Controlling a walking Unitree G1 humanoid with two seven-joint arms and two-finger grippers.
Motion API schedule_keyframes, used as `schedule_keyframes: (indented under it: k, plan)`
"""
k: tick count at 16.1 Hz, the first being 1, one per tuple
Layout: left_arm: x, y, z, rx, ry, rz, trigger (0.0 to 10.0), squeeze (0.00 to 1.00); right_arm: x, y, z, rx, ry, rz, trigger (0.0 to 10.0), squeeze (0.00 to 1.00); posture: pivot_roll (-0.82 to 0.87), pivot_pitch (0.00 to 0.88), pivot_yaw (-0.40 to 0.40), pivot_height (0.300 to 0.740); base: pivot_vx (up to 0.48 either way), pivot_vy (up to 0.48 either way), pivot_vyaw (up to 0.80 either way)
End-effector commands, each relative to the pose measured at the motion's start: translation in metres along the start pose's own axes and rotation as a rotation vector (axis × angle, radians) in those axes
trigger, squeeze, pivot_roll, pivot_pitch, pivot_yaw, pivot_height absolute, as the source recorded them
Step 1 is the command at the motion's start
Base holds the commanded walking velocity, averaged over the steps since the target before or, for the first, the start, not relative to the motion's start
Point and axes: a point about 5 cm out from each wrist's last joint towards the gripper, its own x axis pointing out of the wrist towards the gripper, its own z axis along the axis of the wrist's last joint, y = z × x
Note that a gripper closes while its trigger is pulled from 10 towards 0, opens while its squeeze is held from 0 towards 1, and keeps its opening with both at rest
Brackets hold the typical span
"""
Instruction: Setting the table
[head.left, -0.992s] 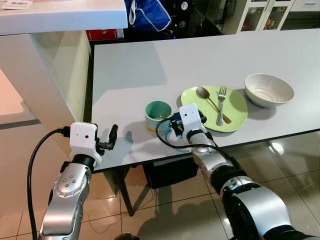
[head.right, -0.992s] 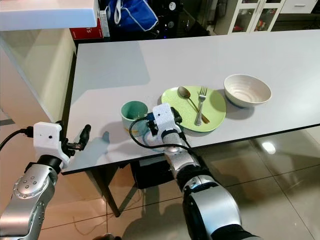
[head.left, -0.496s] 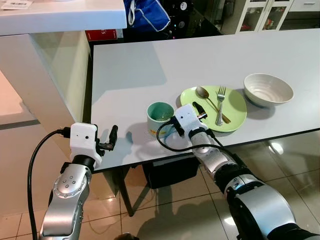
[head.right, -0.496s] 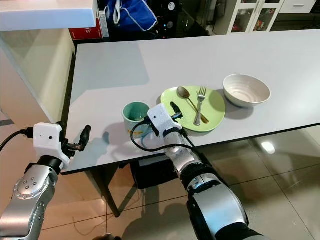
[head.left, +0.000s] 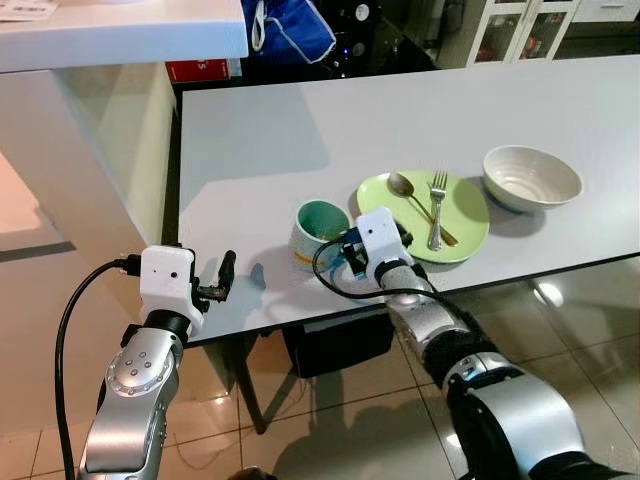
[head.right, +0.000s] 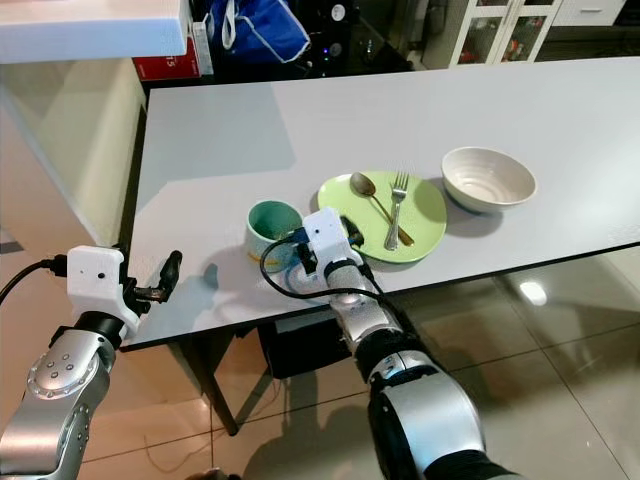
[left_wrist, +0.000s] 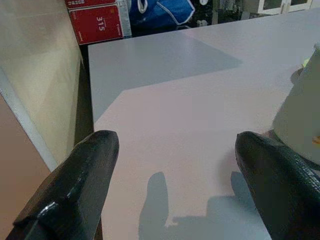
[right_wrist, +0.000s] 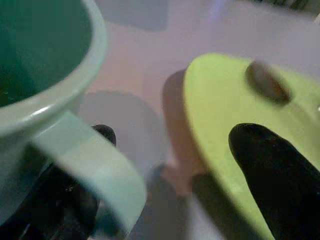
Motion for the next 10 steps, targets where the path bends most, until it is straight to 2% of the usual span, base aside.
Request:
schedule_keyframes:
  k: [1,3,4,6,10]
  plan:
    - [-0.001,-0.001,-0.002,0.004,0.011,0.004,10.0,0.00,0.000,0.000,-0.001,0.058,0.011,0.009,10.0,0.00,0.13,0.040,0.009,0.740,0.000,0.000,0.00]
    - [-0.001,-0.001,-0.002,0.003,0.010,0.004,10.0,0.00,0.001,-0.001,0.003,0.115,0.005,0.017,10.0,0.00,0.13,0.039,0.008,0.740,0.000,0.000,0.00]
    - [-0.001,-0.002,-0.002,0.002,0.010,0.003,10.0,0.00,0.001,-0.003,0.005,0.081,-0.009,0.014,10.0,0.00,0.13,0.041,0.008,0.740,0.000,0.000,0.00]
    - [-0.001,-0.002,-0.002,0.001,0.009,0.003,10.0,0.00,0.001,-0.006,0.009,-0.110,-0.057,-0.006,10.0,0.00,0.13,0.041,0.007,0.740,0.000,0.000,0.00]
    - [-0.001,-0.001,-0.002,0.002,0.007,0.010,10.0,0.00,0.003,-0.011,0.015,-0.268,-0.087,-0.024,10.0,0.00,0.13,0.038,0.008,0.740,0.000,0.000,0.00]
